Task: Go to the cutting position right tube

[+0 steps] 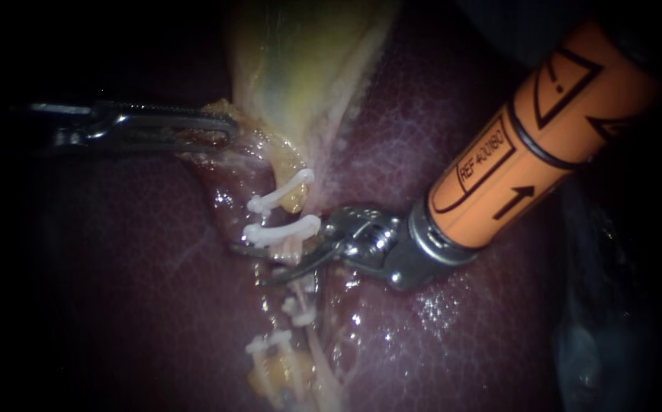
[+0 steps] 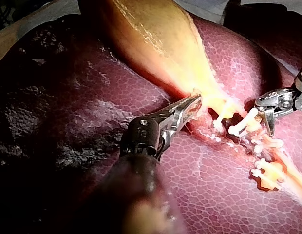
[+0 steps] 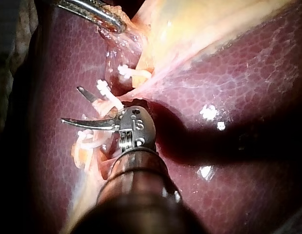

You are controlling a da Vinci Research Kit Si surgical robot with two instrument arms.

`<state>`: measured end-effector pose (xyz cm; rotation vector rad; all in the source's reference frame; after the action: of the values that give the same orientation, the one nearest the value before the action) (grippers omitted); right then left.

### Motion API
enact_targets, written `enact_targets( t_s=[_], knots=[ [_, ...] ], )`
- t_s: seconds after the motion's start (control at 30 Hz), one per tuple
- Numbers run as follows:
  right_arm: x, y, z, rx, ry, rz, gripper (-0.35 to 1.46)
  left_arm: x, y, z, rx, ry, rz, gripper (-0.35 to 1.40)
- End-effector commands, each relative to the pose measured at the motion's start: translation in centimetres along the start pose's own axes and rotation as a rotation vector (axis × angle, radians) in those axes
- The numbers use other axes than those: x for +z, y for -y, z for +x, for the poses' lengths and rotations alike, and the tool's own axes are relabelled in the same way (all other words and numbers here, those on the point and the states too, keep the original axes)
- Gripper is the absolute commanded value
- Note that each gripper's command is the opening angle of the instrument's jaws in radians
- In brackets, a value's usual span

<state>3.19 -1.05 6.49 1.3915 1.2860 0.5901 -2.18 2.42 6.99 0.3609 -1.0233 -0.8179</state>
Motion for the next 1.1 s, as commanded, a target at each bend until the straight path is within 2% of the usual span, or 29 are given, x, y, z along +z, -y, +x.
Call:
enact_targets(
  t_s=[0.03,0.27,0.53,0.63,0.93,1.1],
  knots=[
    [-0.01,0.0,0.01,0.015,-0.004,-0.005,1.35,0.0,0.0,0.0,0.0,0.0,-0.001,-0.35],
    [0.01,-0.01,0.04,0.17,-0.015,-0.011,1.34,0.01,0.0,0.0,0.0,0.0,-0.001,-0.35],
    [0.0,0.0,0.03,0.276,-0.022,-0.006,1.29,0.01,0.0,-0.01,0.0,0.0,-0.001,-0.35],
    [0.01,0.0,0.01,0.275,-0.023,-0.004,1.25,0.0,0.0,-0.01,0.0,0.0,-0.001,-0.35],
    [0.03,0.01,0.01,0.015,-0.019,-0.009,1.19,-0.01,0.0,-0.01,0.0,0.0,0.0,-0.35],
    [0.04,0.02,0.0,-0.069,-0.018,-0.011,1.12,-0.01,0.0,-0.01,0.0,0.0,0.0,-0.35]
  ],
)
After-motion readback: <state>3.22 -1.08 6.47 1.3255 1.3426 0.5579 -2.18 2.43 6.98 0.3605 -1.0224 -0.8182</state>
